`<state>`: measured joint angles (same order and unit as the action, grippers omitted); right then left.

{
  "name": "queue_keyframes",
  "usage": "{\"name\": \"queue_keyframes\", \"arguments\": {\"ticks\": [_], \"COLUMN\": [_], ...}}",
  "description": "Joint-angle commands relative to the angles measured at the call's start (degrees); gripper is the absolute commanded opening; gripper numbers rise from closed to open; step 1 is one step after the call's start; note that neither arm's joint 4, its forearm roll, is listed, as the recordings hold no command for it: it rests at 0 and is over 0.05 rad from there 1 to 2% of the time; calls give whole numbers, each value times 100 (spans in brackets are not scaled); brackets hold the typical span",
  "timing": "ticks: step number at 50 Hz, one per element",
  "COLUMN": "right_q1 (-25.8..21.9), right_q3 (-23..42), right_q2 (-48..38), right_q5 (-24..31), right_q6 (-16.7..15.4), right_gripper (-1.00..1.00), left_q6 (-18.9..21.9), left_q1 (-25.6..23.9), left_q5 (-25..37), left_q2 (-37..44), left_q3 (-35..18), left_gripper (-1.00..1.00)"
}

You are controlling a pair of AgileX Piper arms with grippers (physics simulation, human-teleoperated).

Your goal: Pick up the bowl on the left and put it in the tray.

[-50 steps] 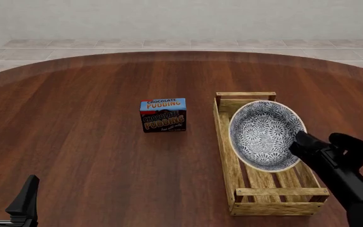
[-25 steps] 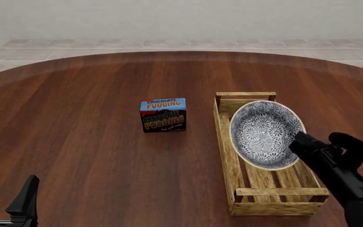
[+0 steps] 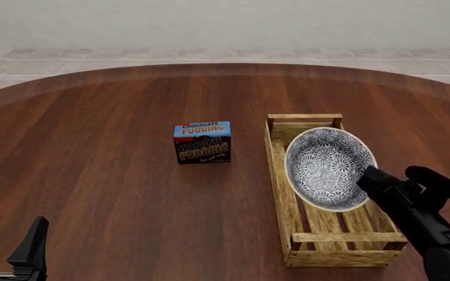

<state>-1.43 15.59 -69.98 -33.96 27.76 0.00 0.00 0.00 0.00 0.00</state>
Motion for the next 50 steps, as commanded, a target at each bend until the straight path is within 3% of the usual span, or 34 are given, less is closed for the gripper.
{"name": "queue_keyframes", "arguments": {"ticks": [1, 2, 11, 20, 50], "right_q1": [-14, -53, -22, -29, 48], "right_q3": [20, 11, -8, -40, -63], "right_q2": [-39, -177, -218, -444, -671], "right_q5": [-37, -96, -143, -316, -443], "right_q6": [87, 236, 200, 410, 398], "right_gripper": [-100, -100, -100, -100, -100], "left_q6": [0, 0, 0, 0, 0], "left_q1": [0, 0, 0, 0, 0], "left_q5": [0, 0, 0, 0, 0], "left_q2": [0, 0, 0, 0, 0], "left_q3": [0, 0, 0, 0, 0], "left_gripper": [100, 100, 100, 100, 100]}}
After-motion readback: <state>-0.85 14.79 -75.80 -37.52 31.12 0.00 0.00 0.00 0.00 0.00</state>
